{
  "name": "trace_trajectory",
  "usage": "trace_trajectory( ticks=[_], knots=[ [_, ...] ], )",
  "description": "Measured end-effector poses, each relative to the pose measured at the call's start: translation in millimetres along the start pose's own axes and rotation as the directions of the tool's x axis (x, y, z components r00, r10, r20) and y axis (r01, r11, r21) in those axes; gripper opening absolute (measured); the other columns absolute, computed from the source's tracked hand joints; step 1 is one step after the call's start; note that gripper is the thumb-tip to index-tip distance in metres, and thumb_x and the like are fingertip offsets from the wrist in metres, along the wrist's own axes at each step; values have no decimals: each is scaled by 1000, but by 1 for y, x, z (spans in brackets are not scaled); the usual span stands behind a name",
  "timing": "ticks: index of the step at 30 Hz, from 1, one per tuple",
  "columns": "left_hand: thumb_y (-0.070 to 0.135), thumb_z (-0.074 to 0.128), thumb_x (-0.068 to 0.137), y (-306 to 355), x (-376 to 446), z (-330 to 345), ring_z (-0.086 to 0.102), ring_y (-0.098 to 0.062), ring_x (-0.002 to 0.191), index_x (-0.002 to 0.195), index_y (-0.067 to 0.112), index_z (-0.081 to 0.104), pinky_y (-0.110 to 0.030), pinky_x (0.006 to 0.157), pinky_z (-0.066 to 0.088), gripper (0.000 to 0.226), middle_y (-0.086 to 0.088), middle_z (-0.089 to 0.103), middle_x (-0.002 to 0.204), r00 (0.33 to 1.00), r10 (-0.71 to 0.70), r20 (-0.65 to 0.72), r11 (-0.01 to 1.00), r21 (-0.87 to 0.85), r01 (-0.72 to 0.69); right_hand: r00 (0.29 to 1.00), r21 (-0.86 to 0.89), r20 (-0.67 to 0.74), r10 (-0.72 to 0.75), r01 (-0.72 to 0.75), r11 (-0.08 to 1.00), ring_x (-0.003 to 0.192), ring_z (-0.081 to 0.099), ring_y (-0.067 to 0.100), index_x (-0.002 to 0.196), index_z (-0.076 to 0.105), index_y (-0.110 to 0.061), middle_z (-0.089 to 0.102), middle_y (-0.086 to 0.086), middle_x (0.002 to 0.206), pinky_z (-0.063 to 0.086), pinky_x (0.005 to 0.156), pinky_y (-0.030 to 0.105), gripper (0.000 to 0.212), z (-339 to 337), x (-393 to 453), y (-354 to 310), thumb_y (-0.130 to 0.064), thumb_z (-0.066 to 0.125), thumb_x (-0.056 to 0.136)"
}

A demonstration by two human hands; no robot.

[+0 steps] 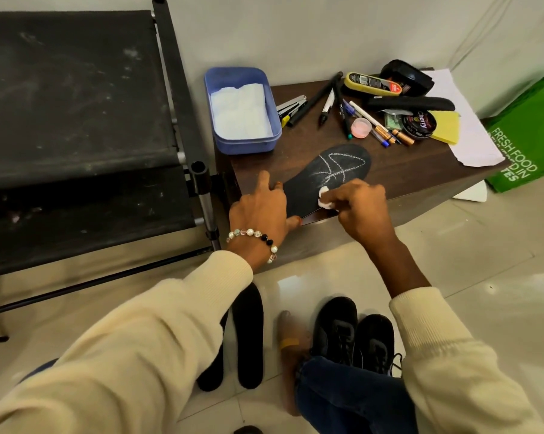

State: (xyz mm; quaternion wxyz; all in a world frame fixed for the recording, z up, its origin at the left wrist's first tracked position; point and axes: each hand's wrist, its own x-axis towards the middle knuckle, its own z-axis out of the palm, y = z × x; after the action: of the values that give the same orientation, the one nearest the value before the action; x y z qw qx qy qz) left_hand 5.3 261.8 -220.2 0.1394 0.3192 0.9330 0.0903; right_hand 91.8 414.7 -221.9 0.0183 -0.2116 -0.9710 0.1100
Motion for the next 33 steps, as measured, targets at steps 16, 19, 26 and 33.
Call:
trace_trajectory(
  ticks=[16, 19, 26, 33],
  knots=[
    [55, 66, 82, -1, 1, 2, 60, -32, 93, 130, 16, 50, -35, 69, 46, 64, -5, 34, 134, 1000, 7, -14, 1000, -16, -7, 978, -6, -32, 207, -208, 978, 107, 57, 28, 114, 69, -13, 62, 15, 119, 43, 96, 31, 29, -5, 5, 0, -2, 59, 89],
    [55, 65, 83, -1, 2, 2, 60, -32, 94, 132, 16, 48, -36, 72, 48, 65, -5, 33, 135, 1000, 10, -11, 1000, -22, -10, 965, -104, -34, 261, -263, 959, 109, 54, 29, 118, 66, -14, 57, 15, 122, 44, 91, 31, 29, -5, 8, -8, -8, 57, 91],
    [53, 66, 83, 0, 2, 3, 59, -34, 98, 135, 18, 46, -37, 73, 47, 66, -6, 30, 140, 1000, 4, -3, 1000, -28, -4, 995, -86, 10, 99, -98, 991, 111, 55, 28, 125, 61, -20, 55, 13, 125, 46, 94, 33, 39, 8, 18, -30, -5, 57, 89],
    [53, 66, 83, 0, 2, 2, 59, -33, 97, 133, 17, 47, -38, 75, 48, 65, -5, 31, 138, 1000, 7, -4, 999, -41, -7, 997, -81, 11, 79, -78, 994, 109, 57, 28, 120, 65, -20, 63, 12, 119, 49, 92, 38, 32, 3, 22, -23, -9, 57, 91]
  ],
)
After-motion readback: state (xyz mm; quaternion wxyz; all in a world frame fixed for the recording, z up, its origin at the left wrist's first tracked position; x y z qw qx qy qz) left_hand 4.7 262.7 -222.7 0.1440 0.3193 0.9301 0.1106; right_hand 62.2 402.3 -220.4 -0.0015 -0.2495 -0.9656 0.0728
